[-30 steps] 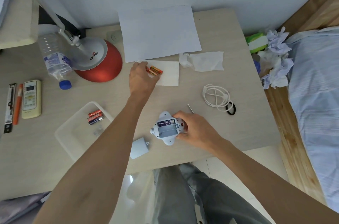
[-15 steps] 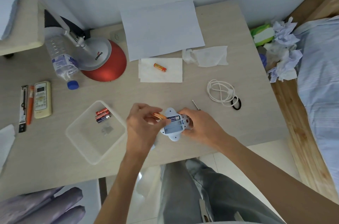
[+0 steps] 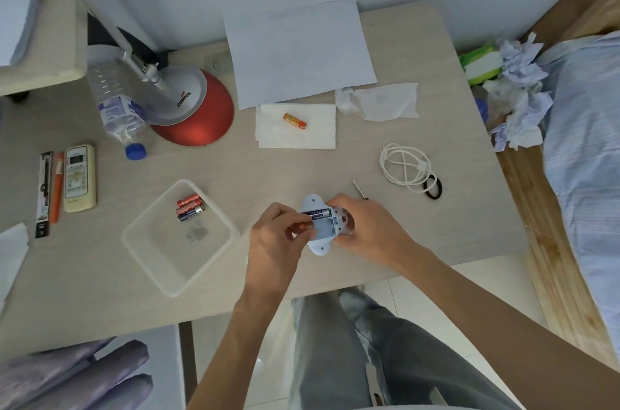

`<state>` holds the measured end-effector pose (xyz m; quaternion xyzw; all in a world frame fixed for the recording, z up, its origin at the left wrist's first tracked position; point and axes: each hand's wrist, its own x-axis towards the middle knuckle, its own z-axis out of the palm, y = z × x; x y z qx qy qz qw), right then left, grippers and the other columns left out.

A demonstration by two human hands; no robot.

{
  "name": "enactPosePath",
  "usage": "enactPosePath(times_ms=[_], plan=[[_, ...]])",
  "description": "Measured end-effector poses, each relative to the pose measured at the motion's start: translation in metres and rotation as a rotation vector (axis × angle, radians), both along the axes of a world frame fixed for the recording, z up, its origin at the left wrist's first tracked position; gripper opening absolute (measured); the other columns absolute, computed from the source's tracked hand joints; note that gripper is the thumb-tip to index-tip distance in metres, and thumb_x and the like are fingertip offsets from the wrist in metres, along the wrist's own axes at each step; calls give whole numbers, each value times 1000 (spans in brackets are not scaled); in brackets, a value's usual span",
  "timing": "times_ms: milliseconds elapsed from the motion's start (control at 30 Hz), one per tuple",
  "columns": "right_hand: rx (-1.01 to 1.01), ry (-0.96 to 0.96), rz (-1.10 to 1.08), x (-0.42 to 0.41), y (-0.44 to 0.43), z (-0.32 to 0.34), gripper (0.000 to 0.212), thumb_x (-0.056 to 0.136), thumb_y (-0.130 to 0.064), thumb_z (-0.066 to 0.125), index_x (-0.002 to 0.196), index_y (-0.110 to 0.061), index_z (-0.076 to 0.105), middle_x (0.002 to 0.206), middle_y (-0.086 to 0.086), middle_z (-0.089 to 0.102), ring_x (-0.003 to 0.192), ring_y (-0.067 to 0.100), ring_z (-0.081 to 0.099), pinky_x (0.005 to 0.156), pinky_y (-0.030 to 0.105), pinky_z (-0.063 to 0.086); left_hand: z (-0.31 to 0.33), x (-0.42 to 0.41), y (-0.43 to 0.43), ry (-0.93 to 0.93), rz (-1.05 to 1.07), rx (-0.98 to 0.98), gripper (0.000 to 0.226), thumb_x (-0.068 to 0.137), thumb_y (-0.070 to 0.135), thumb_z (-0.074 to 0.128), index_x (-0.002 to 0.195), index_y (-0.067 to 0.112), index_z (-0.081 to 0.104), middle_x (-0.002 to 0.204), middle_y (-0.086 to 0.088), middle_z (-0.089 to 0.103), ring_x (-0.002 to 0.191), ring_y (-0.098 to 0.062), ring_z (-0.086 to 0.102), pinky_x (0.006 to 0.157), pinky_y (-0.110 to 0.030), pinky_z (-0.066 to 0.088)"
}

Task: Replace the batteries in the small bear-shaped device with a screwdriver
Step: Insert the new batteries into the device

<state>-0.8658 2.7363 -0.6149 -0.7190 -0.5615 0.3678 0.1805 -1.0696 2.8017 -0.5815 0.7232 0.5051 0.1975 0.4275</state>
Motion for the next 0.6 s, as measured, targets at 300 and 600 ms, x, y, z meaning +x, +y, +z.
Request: enactPosePath(times_ms=[300,600], plan=[[2,3,-8,-1,0,-3,45,80,-25,79,118,-35,56,87,-14,67,74,10,62,69,33,55,1,-3,1,-2,-35,60,21,86,2,87,103,14,85,100,9,77,78,-10,71,75,-23,59],[0,3,1,-1,-1,-3,50,80,-27,80,123,-36,57,94,-13,70,78,8,64,72,34,58,-14,2,1,45,-20,71,19,83,7,92,91,23,87,104,17,70,99,-9,63,84,-16,49]])
